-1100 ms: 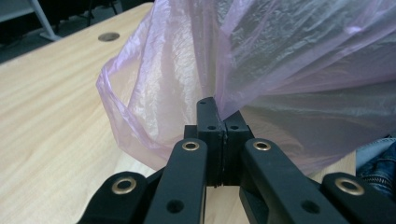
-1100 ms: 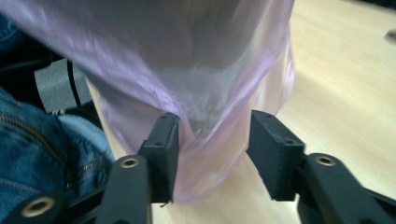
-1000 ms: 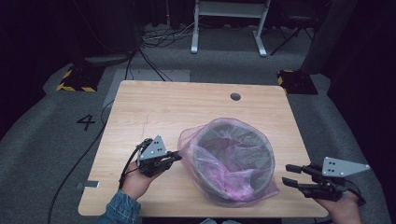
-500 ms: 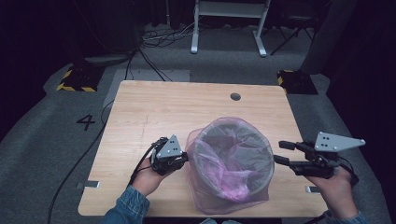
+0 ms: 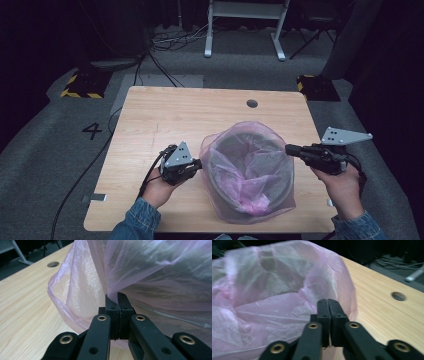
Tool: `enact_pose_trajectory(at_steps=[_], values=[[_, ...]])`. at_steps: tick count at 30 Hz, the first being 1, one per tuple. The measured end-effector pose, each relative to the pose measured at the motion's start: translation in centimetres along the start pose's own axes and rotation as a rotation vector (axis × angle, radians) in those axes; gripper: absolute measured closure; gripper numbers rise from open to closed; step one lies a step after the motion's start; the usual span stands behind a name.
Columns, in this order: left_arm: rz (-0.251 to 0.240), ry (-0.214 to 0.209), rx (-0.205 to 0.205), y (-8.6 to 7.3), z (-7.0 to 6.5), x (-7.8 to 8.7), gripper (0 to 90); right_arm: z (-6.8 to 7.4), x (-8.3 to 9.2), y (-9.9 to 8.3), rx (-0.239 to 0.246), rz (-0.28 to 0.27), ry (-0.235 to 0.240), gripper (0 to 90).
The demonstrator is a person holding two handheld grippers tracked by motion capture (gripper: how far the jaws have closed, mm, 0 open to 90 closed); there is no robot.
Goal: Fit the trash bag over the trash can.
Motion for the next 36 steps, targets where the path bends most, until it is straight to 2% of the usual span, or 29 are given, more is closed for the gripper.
enact_pose_trajectory(at_steps=[3,6,8,12,15,20,25,28,30,32,33,34,36], values=[[0.01,0.009,-0.003,-0.1,0.1,-0.2,89.2,-0.3,0.1,0.1,0.004,-0.007,-0.018,89.9],[0.05,0.025,-0.013,-0.5,0.5,-0.7,89.2,-1.3,0.4,-0.2,0.006,0.003,-0.06,89.9],[0.078,0.03,-0.013,-0.9,0.6,-1.2,89.2,-2.4,0.2,-0.9,-0.028,0.022,-0.062,89.9],[0.127,-0.002,0.007,-2.1,0.5,-2.1,89.2,-4.3,-1.2,-3.3,-0.091,0.092,-0.037,89.9],[0.179,-0.008,-0.015,-2.9,0.2,-2.6,89.2,-5.0,-2.5,-5.1,-0.137,0.129,-0.006,89.9],[0.255,0.014,-0.036,-4.4,0.1,-3.2,89.2,-5.4,-4.4,-8.0,-0.169,0.209,0.007,89.9],[0.318,0.068,-0.033,-5.4,0.8,-4.1,89.2,-5.8,-5.6,-10.0,-0.204,0.252,0.012,89.9],[0.333,0.054,-0.024,-5.9,0.9,-4.1,89.1,-5.9,-5.6,-10.8,-0.223,0.273,0.016,89.9],[0.352,0.029,-0.038,-6.4,0.6,-3.9,89.0,-5.6,-5.4,-11.3,-0.22,0.279,0.014,89.9],[0.35,0.008,-0.051,-6.8,0.1,-3.3,88.0,-5.3,-5.0,-11.8,-0.224,0.283,0.014,89.3],[0.33,-0.001,-0.05,-6.9,-0.1,-2.9,85.0,-5.1,-4.6,-11.9,-0.212,0.277,0.006,85.2],[0.297,-0.014,-0.044,-6.8,-0.3,-2.3,78.3,-4.9,-4.0,-11.9,-0.196,0.261,-0.013,75.6],[0.227,-0.023,-0.025,-6.3,-0.3,-1.0,56.9,-4.5,-2.6,-11.6,-0.159,0.201,-0.037,55.4]])
Point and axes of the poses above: each handheld gripper's, and its own axes: x roughly backward along the jaws, y roughly out of its top, z roughly to its left, the point moved 2 cm from there along -x, roughly forward along the jaws, and after that the axes turned 11 degrees about y, right-handed, at the moved point
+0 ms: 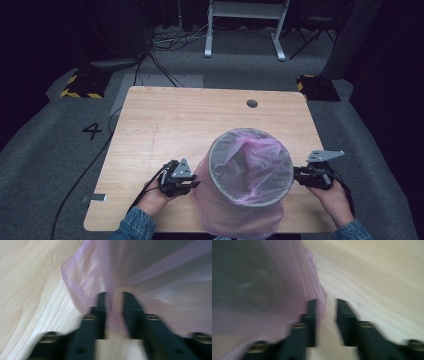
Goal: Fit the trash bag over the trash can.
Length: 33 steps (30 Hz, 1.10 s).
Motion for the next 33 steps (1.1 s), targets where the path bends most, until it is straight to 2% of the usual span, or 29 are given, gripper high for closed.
enact_pose_trajectory(at_steps=[2,4,6,8,9,11,12,13,14,15,16,18,19,21,24,26,27,29,31,33], values=[[-0.07,-0.048,0.02,0.7,-0.1,1.8,45.2,0.8,2.1,0.1,0.062,-0.098,0.022,45.1],[-0.149,-0.093,0.022,1.4,-0.6,3.1,39.3,2.0,3.8,0.2,0.09,-0.162,0.075,39.7],[-0.197,-0.137,0.023,2.1,-1.3,3.8,34.0,3.3,4.8,0.4,0.131,-0.194,0.106,35.8],[-0.22,-0.172,0.006,2.8,-2.4,4.3,31.2,4.8,5.2,0.6,0.174,-0.204,0.149,33.2],[-0.234,-0.156,-0.031,3.1,-3.4,4.4,30.3,5.5,5.2,0.8,0.195,-0.201,0.172,33.2],[-0.237,-0.122,-0.086,3.4,-4.8,4.5,29.6,6.8,4.7,1.2,0.244,-0.174,0.178,34.0],[-0.236,-0.112,-0.092,3.6,-5.2,4.4,29.7,7.3,4.5,1.4,0.258,-0.165,0.175,38.6],[-0.231,-0.094,-0.102,3.8,-5.7,4.1,30.2,7.5,4.4,1.5,0.266,-0.161,0.167,48.2],[-0.224,-0.076,-0.111,3.9,-5.9,3.9,33.0,7.8,4.2,1.5,0.276,-0.15,0.163,62.3],[-0.21,-0.04,-0.117,4.0,-6.0,3.5,37.0,7.9,4.1,1.6,0.275,-0.143,0.163,68.0],[-0.194,-0.02,-0.123,4.0,-5.9,3.2,44.2,8.1,3.9,1.6,0.27,-0.133,0.161,78.3],[-0.21,-0.01,-0.112,4.0,-5.7,3.0,67.7,8.2,3.5,1.4,0.268,-0.102,0.178,88.6],[-0.224,-0.003,-0.116,4.0,-5.7,3.1,78.2,8.2,3.3,1.3,0.26,-0.081,0.19,89.7],[-0.234,0.004,-0.125,3.9,-5.7,3.1,88.4,8.2,2.6,0.7,0.244,-0.03,0.186,89.8],[-0.217,-0.001,-0.128,3.7,-5.6,2.7,89.7,7.7,1.2,-0.5,0.226,0.054,0.164,89.9],[-0.223,-0.012,-0.122,3.7,-5.6,2.7,89.7,7.4,0.7,-1.1,0.214,0.058,0.165,89.3],[-0.227,-0.017,-0.118,3.6,-5.6,2.8,89.7,7.4,0.9,-1.1,0.211,0.041,0.161,81.5],[-0.234,-0.026,-0.121,3.6,-5.6,3.0,89.7,7.4,2.0,-0.7,0.196,-0.054,0.14,56.1],[-0.243,-0.03,-0.11,3.6,-5.5,3.2,89.7,7.7,3.3,-0.1,0.2,-0.128,0.116,42.9],[-0.256,-0.03,-0.102,3.7,-5.2,3.4,89.7,8.2,4.0,0.3,0.227,-0.158,0.107,36.3]])
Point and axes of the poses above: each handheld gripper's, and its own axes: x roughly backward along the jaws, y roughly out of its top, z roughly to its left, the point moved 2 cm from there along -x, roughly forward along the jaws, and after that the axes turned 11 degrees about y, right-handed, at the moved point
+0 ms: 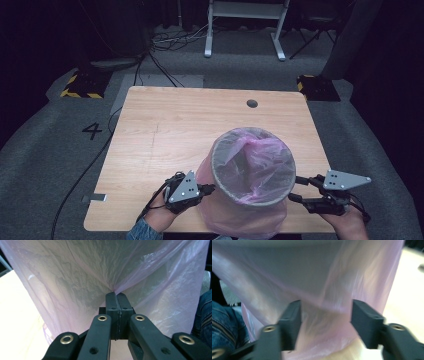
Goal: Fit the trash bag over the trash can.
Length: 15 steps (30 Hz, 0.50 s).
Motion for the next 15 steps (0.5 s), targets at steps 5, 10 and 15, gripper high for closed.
enact_pose_trajectory(at_steps=[5,10,15], values=[[-0.026,-0.011,0.003,0.7,0.2,0.3,89.7,1.3,-0.4,1.4,0.079,-0.008,0.032,67.5],[-0.032,-0.016,-0.007,0.8,0.3,0.6,89.7,1.4,-0.7,1.3,0.074,0.047,0.037,90.0],[0.003,-0.064,-0.039,0.4,-0.2,0.2,89.9,0.7,-1.4,-0.6,-0.006,0.078,0.1,90.0]])
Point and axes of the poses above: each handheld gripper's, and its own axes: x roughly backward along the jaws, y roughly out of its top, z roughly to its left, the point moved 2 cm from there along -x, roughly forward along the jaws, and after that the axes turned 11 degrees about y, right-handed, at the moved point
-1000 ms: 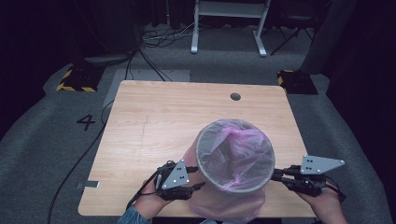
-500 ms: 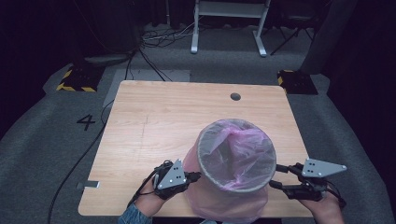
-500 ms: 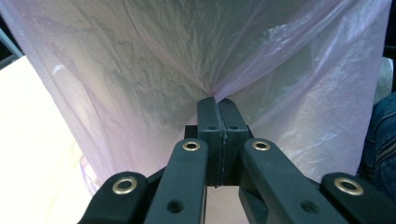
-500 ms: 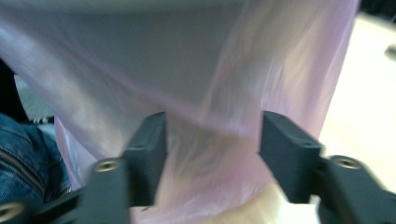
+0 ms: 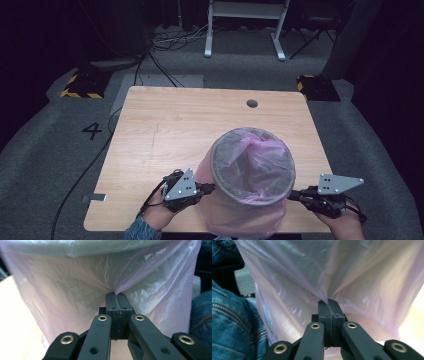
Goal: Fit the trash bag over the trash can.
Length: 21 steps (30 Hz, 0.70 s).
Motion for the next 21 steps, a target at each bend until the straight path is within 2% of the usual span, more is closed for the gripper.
enact_pose_trajectory(at_steps=[3,8,10,12,15,20,21], values=[[0.059,-0.012,-0.018,-0.7,-0.4,-0.9,90.0,-0.5,-1.2,-1.5,-0.047,0.048,0.019,90.0],[0.14,-0.007,0.046,-2.5,0.6,-2.2,90.0,-1.2,-3.3,-3.6,-0.089,0.142,0.016,90.0],[0.191,0.014,0.05,-3.3,0.9,-2.8,90.0,-1.6,-3.8,-4.3,-0.115,0.17,0.016,90.0],[0.219,0.043,0.056,-3.8,1.1,-3.1,90.0,-1.8,-4.1,-4.9,-0.134,0.192,0.01,90.0],[0.222,0.052,0.096,-4.3,1.8,-3.1,90.0,-1.9,-4.2,-5.5,-0.153,0.218,0.005,90.0],[0.222,0.059,0.105,-4.8,2.0,-2.9,90.0,-1.2,-3.7,-6.3,-0.169,0.229,0.009,89.8],[0.243,0.072,0.103,-4.9,2.0,-3.0,90.0,-1.2,-3.5,-6.4,-0.174,0.228,0.004,89.2]])
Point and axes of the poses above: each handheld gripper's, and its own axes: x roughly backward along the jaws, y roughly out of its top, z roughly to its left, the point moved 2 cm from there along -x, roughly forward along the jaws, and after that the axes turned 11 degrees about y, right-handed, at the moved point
